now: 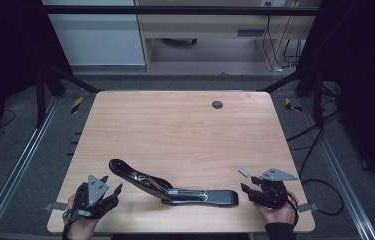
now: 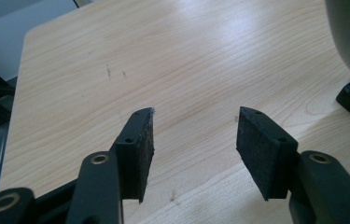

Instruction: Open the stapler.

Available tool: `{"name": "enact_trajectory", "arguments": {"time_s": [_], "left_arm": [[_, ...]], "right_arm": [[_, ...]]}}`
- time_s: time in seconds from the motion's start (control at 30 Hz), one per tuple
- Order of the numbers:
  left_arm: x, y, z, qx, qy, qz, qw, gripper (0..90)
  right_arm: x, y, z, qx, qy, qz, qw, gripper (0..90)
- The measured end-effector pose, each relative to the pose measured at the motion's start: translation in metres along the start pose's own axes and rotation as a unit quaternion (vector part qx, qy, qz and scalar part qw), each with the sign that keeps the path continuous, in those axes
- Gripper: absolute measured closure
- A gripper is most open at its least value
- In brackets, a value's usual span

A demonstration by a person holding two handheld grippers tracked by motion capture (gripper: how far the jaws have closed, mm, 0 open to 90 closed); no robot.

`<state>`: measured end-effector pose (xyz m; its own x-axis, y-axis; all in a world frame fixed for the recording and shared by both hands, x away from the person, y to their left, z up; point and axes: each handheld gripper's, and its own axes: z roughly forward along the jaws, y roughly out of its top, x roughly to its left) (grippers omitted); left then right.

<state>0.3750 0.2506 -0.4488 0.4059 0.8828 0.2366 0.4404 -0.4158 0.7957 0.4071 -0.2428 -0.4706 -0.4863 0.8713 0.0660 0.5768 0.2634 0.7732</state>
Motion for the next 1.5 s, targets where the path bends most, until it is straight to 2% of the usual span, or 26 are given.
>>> {"name": "enact_trajectory", "arguments": {"time_s": [0.07,0.13,0.3,0.33,0.4,0.47,0.57,0.6,0.63,0.73,0.77,0.8,0.83,0.9,1.07,1.2,1.33,1.5], "left_arm": [[0.001,-0.001,0.003,0.007,-0.005,0.000,1.0000,45.4],[0.003,-0.002,0.005,0.010,0.001,0.005,0.9999,47.9],[0.011,-0.008,0.013,0.028,-0.025,0.002,0.9993,50.5],[0.013,-0.009,0.015,0.021,-0.030,-0.002,0.9993,50.0],[0.014,-0.009,0.015,0.019,-0.029,-0.001,0.9994,48.7],[0.014,-0.010,0.014,0.014,-0.023,0.005,0.9996,47.0],[0.013,-0.009,0.015,0.037,-0.018,-0.007,0.9991,45.9],[0.014,-0.008,0.016,0.040,-0.018,-0.014,0.9989,42.9],[0.015,-0.009,0.016,0.036,-0.027,-0.019,0.9988,41.9],[0.018,-0.009,0.016,0.034,-0.027,-0.033,0.9985,41.5],[0.019,-0.009,0.016,0.032,-0.020,-0.035,0.9987,42.2],[0.019,-0.009,0.015,0.028,-0.018,-0.037,0.9988,42.6],[0.020,-0.009,0.014,0.024,-0.015,-0.038,0.9989,43.4],[0.021,-0.009,0.014,0.023,-0.014,-0.040,0.9989,43.2],[0.020,-0.010,0.017,0.032,-0.013,-0.035,0.9988,41.5],[0.020,-0.010,0.019,0.036,-0.008,-0.029,0.9989,40.7],[0.020,-0.011,0.021,0.038,-0.016,-0.027,0.9988,40.0],[0.020,-0.012,0.024,0.039,-0.017,-0.015,0.9990,40.6]], "right_arm": [[0.002,0.000,0.000,0.001,-0.007,0.002,1.0000,47.2],[0.001,-0.001,0.000,-0.003,-0.016,-0.006,0.9998,47.1],[-0.001,-0.001,0.002,-0.006,-0.022,-0.010,0.9997,48.7],[-0.001,0.000,0.001,-0.004,-0.018,-0.001,0.9998,49.4],[-0.001,0.000,0.001,-0.011,-0.019,-0.005,0.9997,50.4],[-0.001,0.001,0.001,-0.018,-0.027,-0.024,0.9992,50.8],[-0.001,0.005,0.004,-0.017,-0.030,-0.040,0.9986,50.4],[-0.001,0.007,0.006,-0.011,-0.034,-0.045,0.9984,49.7],[-0.001,0.009,0.007,-0.006,-0.036,-0.048,0.9982,49.7],[-0.003,0.015,0.012,0.004,-0.035,-0.048,0.9982,50.5],[-0.005,0.017,0.013,0.006,-0.037,-0.052,0.9979,49.9],[-0.005,0.019,0.014,0.006,-0.040,-0.047,0.9981,49.7],[-0.007,0.019,0.015,0.008,-0.043,-0.055,0.9975,49.3],[-0.010,0.022,0.017,0.015,-0.040,-0.046,0.9980,48.7],[-0.013,0.027,0.023,0.032,-0.042,-0.045,0.9976,50.3],[-0.014,0.033,0.028,0.044,-0.041,-0.059,0.9964,56.0],[-0.015,0.039,0.034,0.055,-0.042,-0.066,0.9954,62.8],[-0.018,0.043,0.042,0.068,-0.047,-0.077,0.9936,66.4]]}}
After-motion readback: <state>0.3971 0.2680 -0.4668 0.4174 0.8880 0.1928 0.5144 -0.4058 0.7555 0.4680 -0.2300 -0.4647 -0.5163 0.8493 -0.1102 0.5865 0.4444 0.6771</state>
